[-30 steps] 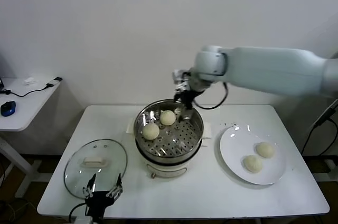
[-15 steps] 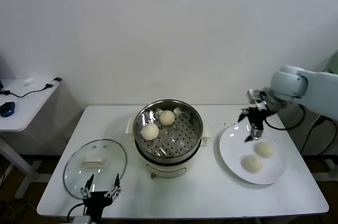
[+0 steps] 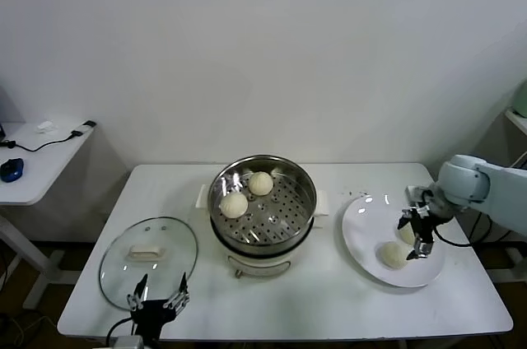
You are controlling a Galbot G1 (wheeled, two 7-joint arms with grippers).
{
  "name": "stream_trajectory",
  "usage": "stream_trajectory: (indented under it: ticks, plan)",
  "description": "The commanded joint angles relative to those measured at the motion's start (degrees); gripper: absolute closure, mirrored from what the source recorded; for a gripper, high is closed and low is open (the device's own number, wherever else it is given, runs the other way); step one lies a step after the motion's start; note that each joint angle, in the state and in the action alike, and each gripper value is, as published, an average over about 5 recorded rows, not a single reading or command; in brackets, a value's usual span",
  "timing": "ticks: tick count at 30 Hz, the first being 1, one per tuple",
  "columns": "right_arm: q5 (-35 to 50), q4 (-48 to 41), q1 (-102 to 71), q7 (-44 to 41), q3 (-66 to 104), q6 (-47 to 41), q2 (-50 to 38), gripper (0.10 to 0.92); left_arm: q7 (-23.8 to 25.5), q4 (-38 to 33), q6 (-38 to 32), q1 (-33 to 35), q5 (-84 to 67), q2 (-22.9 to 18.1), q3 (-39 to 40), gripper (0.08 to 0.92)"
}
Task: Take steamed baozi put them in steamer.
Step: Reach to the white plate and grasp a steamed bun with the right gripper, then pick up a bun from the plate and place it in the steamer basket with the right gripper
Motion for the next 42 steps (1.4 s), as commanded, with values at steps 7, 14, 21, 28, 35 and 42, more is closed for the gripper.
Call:
stream_trajectory:
  ticks: [7, 14, 21, 28, 35, 42]
  plan:
    - [-2.9, -4.2, -14.9, 3.9, 11.7, -1.6, 1.6, 0.203, 0.0, 0.2, -0.2, 0.2, 0.1, 0.0, -0.2, 0.177]
    - [-4.0, -5.4, -16.0, 5.2, 13.3, -1.5, 2.1, 0.205, 0.0, 0.1, -0.5, 0.5, 0.5, -0.3, 0.0, 0.177]
    - [-3.0, -4.6, -15.6, 4.6, 13.3, -1.4, 2.2, 0.262, 0.0, -0.4, -0.7, 0.9, 1.0, -0.4, 0.1, 0.177]
    - [-3.9, -3.0, -14.1, 2.8, 12.9, -0.9, 1.1, 0.36, -0.2, -1.4, -0.7, 1.6, 0.9, -0.4, 0.2, 0.177]
    - [-8.0, -2.7, -2.4, -4.6, 10.0, 5.4, 0.9, 0.38, -0.3, -2.0, -0.8, 2.2, 1.2, -0.6, 0.8, 0.177]
    - [-0.5, -2.0, 23.9, -12.5, 1.9, 18.4, 9.8, 0.38, -0.3, -3.3, -0.8, 2.8, 1.5, -0.4, 1.1, 0.177]
